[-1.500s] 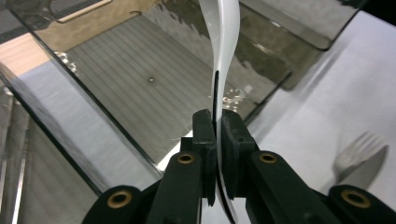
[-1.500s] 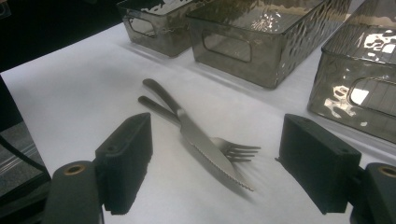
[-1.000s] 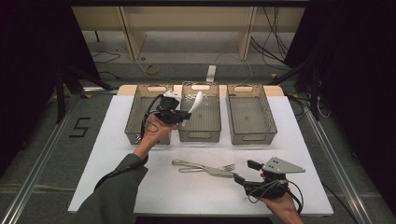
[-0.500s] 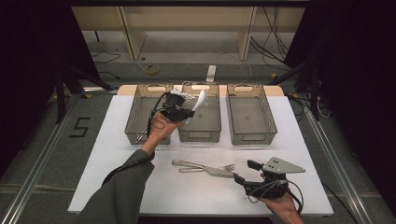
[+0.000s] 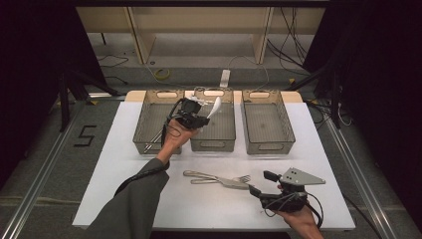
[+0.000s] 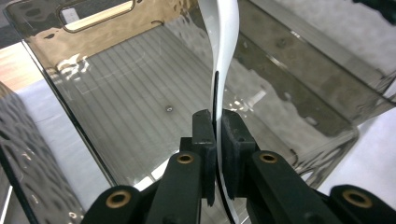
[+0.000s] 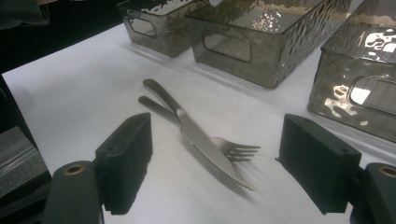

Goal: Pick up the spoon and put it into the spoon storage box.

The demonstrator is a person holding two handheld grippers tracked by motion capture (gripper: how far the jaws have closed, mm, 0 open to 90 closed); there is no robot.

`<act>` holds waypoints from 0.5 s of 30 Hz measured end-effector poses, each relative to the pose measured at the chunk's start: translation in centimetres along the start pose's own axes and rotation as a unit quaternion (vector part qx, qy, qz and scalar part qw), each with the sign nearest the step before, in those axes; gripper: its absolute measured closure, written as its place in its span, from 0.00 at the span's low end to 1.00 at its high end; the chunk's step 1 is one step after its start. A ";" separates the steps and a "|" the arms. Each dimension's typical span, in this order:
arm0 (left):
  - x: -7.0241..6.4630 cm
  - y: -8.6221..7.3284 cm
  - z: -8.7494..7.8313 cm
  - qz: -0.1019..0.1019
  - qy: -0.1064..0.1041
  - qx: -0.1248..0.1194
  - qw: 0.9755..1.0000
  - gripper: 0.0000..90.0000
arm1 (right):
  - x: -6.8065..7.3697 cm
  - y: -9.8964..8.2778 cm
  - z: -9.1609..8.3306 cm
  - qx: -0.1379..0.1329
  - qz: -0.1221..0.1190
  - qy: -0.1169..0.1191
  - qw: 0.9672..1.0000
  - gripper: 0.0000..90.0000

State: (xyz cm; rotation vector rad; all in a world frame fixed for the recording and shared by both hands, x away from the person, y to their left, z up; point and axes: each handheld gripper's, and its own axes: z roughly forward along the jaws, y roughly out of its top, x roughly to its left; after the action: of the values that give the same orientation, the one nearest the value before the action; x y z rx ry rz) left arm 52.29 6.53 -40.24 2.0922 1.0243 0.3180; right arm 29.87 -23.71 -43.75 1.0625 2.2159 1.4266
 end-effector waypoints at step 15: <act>0.0 0.1 0.5 -0.027 0.001 0.004 1.000 0.78 | 0.0 0.0 0.0 0.000 0.001 0.000 1.000 0.29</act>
State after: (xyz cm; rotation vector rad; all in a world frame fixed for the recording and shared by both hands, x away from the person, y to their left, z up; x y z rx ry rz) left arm 52.60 6.27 -40.51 2.0667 1.0830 0.2892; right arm 29.85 -23.72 -43.73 1.0637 2.2161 1.4272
